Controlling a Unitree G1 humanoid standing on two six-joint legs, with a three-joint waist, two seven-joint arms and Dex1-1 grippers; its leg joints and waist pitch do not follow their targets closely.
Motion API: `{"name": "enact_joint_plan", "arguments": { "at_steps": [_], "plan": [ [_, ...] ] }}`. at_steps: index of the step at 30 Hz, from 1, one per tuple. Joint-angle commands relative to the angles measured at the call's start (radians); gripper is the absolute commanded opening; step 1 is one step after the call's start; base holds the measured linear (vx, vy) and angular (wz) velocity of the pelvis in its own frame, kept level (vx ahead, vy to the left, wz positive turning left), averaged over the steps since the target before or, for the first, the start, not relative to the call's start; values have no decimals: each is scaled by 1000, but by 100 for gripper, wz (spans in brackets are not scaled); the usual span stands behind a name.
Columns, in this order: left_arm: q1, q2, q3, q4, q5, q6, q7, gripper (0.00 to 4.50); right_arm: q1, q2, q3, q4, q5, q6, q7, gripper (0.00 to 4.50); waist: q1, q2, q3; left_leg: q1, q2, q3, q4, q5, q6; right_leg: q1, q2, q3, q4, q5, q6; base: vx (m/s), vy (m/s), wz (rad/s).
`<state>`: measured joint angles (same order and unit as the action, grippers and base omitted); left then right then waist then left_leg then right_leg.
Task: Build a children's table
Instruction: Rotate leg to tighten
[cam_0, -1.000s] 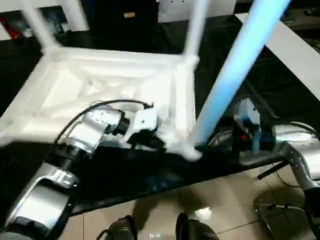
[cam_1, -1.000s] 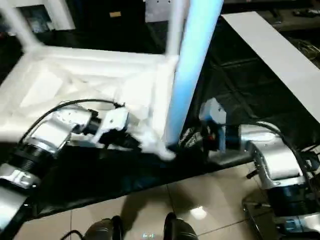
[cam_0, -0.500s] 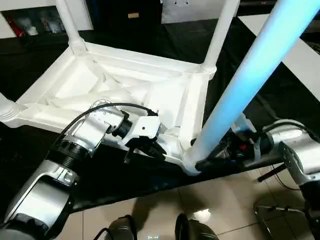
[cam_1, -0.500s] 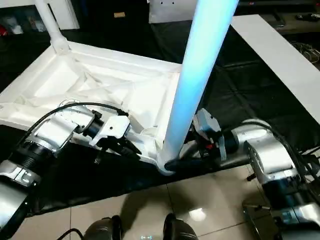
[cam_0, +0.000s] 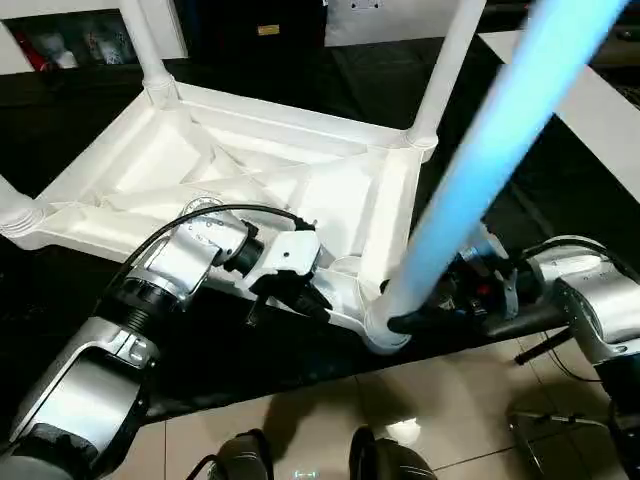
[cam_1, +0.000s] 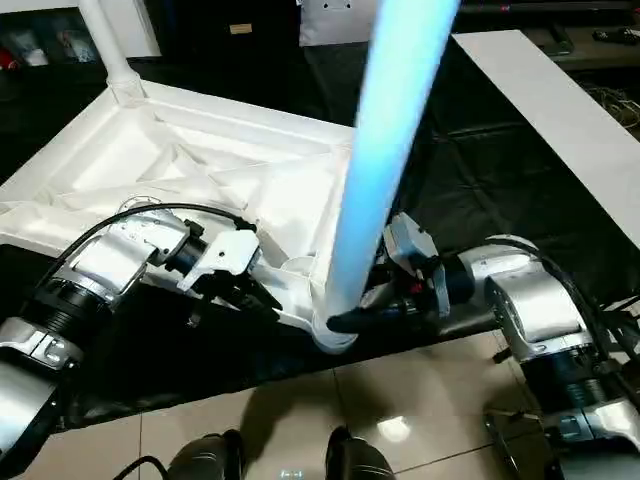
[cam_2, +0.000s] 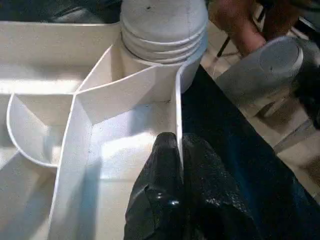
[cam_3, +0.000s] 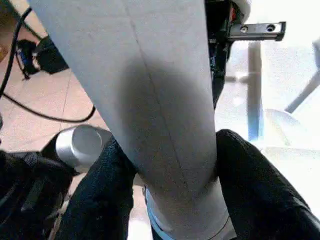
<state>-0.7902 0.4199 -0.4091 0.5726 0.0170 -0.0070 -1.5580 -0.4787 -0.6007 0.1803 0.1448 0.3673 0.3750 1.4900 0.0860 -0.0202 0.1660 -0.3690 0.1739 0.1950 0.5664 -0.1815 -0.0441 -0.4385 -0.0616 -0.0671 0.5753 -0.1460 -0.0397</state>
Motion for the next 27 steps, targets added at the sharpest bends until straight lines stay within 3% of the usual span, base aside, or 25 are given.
{"name": "enact_joint_plan", "arguments": {
  "at_steps": [1, 3, 5, 8, 9, 11, 13, 16, 19, 21, 22, 27],
  "plan": [
    [20, -25, 4, -3, 12, 95, 81, 0, 13, 38, -19, -44, 26, 76, -109, 207, -9, -15, -61, 11, 58, -22, -58, -115, 114, 62, -88, 56, -68, -357, -194, 0, 0, 0],
    [22, -31, 14, -9, 6, 116, 96, 0, 15, 49, -25, -49, 18, 79, -145, 207, -12, -13, -60, 11, 55, -24, -59, -133, 100, 62, -90, 55, -74, -405, -182, 0, 0, 0],
    [34, -88, 68, -37, -31, 237, 206, 0, 18, 127, -53, -55, -29, 117, -339, 206, -21, -14, -56, 12, 49, -29, -62, -162, 72, 60, -92, 54, -86, -504, -151, 0, 0, 0],
    [37, -133, 90, -40, -16, 303, 320, 0, 7, 216, -95, -43, -55, 158, -520, 203, -42, -17, -56, 4, 48, -35, -66, -163, 49, 63, -91, 50, -88, -532, -132, 0, 0, 0],
    [38, -140, 93, -41, -13, 317, 339, 0, 4, 229, -100, -42, -60, 168, -545, 202, -52, -18, -58, 3, 45, -36, -67, -164, 51, 65, -91, 49, -90, -529, -126, 0, 0, 0],
    [33, -182, 105, -28, -5, 343, 410, 0, -6, 283, -114, -33, -93, 182, -655, 200, -62, -13, -61, 5, 45, -32, -63, -144, 71, 63, -88, 53, -85, -442, -154, 0, 0, 0],
    [18, -263, 128, -2, 19, 384, 556, 0, -28, 395, -159, -7, -130, 225, -877, 198, -70, -14, -60, 5, 43, -27, -61, -136, 72, 59, -84, 53, -84, -406, -173, 0, 0, 0],
    [8, -313, 138, 5, 34, 407, 640, 0, -40, 460, -180, 9, -164, 227, -1002, 198, -72, -12, -59, 10, 40, -26, -61, -142, 67, 59, -84, 53, -89, -435, -161, 0, 0, 0],
    [-17, -396, 157, 32, 50, 410, 774, 0, -67, 576, -238, 59, -193, 214, -1217, 198, -74, -3, -60, 9, 45, -27, -64, -139, 70, 55, -83, 54, -87, -391, -169, 0, 0, 0],
    [-26, -421, 162, 40, 52, 406, 813, 0, -72, 600, -231, 71, -214, 178, -1259, 198, -72, -1, -59, 12, 45, -29, -67, -159, 62, 57, -84, 53, -88, -388, -167, 0, 0, 0],
    [-28, -426, 164, 39, 53, 407, 821, 0, -73, 604, -225, 70, -225, 162, -1262, 253, -72, 0, -58, 13, 46, -29, -68, -171, 63, 57, -83, 53, -88, -380, -167, 0, 0, 0],
    [-21, -415, 159, 10, 63, 401, 804, 0, -55, 604, -215, 31, -233, 128, -1237, 284, -70, 2, -57, 10, 47, -29, -71, -174, 76, 61, -85, 56, -85, -338, -175, 0, 0, 0]
  ]
}}
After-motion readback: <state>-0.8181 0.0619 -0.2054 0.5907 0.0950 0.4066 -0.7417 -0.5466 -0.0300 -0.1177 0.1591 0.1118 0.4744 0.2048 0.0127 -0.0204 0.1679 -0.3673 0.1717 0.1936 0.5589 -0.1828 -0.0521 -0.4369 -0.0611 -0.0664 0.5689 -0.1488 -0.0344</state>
